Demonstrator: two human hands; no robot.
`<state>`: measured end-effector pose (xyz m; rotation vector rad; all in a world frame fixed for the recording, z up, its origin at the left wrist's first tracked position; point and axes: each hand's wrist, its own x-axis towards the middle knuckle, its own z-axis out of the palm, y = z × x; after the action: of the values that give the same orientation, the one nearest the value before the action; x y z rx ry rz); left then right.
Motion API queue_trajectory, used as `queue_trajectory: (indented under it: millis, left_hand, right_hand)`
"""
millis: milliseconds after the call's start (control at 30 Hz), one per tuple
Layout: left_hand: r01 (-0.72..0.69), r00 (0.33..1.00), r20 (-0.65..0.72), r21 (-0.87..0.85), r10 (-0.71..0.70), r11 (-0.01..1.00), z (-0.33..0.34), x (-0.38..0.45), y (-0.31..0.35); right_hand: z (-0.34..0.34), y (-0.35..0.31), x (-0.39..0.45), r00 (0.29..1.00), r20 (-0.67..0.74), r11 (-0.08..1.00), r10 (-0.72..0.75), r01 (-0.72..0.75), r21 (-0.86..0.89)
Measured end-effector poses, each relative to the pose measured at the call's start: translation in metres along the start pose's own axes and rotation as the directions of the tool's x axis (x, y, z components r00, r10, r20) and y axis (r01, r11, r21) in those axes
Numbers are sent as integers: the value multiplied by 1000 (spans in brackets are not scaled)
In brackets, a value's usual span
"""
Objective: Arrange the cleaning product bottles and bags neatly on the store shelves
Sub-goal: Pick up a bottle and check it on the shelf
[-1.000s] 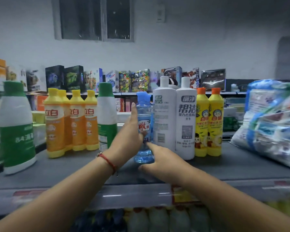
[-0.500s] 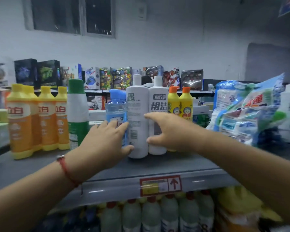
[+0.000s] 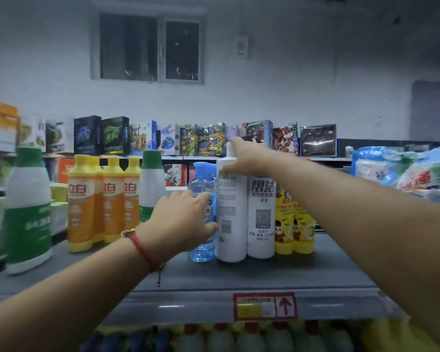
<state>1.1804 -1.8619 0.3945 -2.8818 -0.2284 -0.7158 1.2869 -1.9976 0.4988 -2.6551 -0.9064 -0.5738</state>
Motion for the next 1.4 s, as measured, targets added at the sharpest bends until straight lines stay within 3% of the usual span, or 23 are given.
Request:
queue_trajectory:
  millis: [233,400,567,700,833,1000,1067,1133,1233,1333,1400]
  left_hand:
    - [-71,992,-115,-115,58,991,21,-3,2]
    - [-117,978,-206,-382,39,917,51,-16,37]
    - [-206,950,-312,-679,-23,704,67,-27,88]
    - [-384,844,-533,-669,-51,636,61,-27,119]
    - [-477,781,-618,-687,-95,547,39,-34,146]
    - [-493,857,-514,-800,35,341,34,-72,176]
    - [-443,894,-431,-891,126,97,36,-88,189]
    - [-308,902,-349,-933,255,-188,40,-101,206]
    - [-77,895,-262,-888,362,-452,53,-122,233]
    - [128,841,-197,-833,504,-538,74,-148,260]
    - [245,798,-138,-815,587,-525,92,-169,278]
  right_hand:
    - [13,2,-40,968,-239,948,-76,145,284]
    - [6,9,-83,944,-330,918,18,115,381]
    - [3,15,-126,841,-527,928,120,93,360]
    - [-19,12,-165,738,-653,926,169,108,362]
    - [-29,14,-209,656,-714,922,245,70,382]
    - [-30,38,-274,627,-666,831,404,52,554]
    - [-19,55,-303,653,-595,776,469,17,631]
    - [2,73,-334,705,-443,676,554,-71,733]
    - [48,94,-384,762,-9,366,647,-300,881]
    - [95,101,-432,754,314,-122,577,-301,946]
    - [120,102,-462,743,406,-335,533,-255,907]
